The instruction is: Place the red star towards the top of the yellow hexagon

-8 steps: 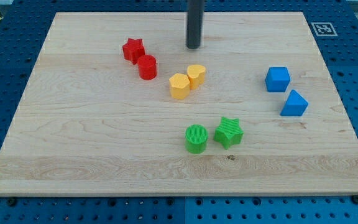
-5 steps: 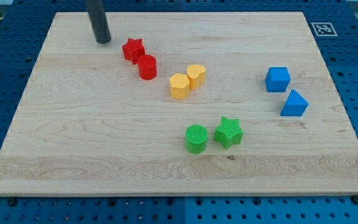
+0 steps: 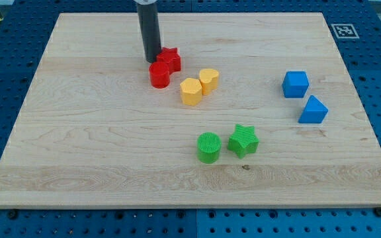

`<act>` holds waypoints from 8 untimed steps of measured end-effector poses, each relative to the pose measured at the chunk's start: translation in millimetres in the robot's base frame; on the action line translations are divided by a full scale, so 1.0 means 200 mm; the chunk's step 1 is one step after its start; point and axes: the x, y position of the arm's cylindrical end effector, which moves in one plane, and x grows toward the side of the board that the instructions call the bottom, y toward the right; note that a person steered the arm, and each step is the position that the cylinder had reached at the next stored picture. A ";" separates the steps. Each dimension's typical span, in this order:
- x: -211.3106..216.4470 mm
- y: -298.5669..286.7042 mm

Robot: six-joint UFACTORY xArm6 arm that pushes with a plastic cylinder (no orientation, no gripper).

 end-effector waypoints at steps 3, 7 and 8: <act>0.00 0.05; -0.09 0.57; 0.05 0.56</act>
